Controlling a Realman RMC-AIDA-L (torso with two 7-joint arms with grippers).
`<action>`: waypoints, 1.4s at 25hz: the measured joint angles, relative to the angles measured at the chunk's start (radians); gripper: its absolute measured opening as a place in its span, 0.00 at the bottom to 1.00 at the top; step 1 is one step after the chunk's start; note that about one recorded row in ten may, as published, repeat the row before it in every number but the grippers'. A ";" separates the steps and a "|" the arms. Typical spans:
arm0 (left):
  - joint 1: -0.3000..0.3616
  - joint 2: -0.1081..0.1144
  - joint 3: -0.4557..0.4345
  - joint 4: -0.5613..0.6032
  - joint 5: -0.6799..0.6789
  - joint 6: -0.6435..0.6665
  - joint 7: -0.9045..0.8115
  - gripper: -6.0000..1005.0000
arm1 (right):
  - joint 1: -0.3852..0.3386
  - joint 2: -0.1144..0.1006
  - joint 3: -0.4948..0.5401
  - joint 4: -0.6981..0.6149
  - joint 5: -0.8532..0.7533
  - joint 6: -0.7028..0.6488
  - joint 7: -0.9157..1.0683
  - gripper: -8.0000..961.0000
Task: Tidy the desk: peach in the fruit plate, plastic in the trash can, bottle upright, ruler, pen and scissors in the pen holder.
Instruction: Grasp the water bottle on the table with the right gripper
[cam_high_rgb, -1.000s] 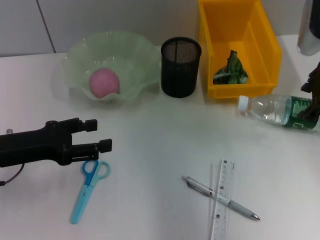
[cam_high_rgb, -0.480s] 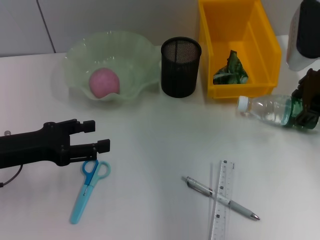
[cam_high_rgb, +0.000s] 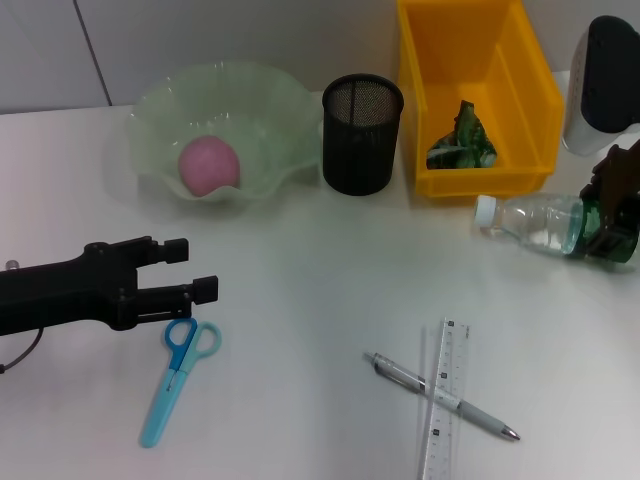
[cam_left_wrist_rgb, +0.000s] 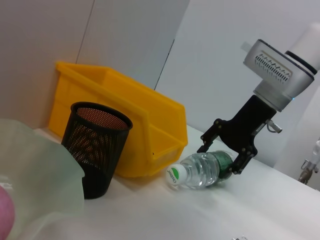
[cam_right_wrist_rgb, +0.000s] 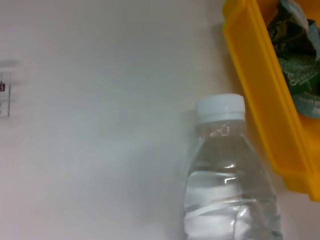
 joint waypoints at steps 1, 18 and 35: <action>0.000 0.000 0.000 0.000 0.000 0.000 0.000 0.82 | 0.000 0.000 0.000 0.005 0.000 0.004 0.000 0.76; 0.000 0.002 0.001 0.000 0.000 0.000 -0.009 0.82 | 0.007 -0.005 -0.001 0.100 0.000 0.060 0.004 0.77; 0.002 0.005 0.001 0.000 0.000 0.002 -0.012 0.82 | 0.007 -0.004 -0.001 0.126 0.000 0.090 0.006 0.77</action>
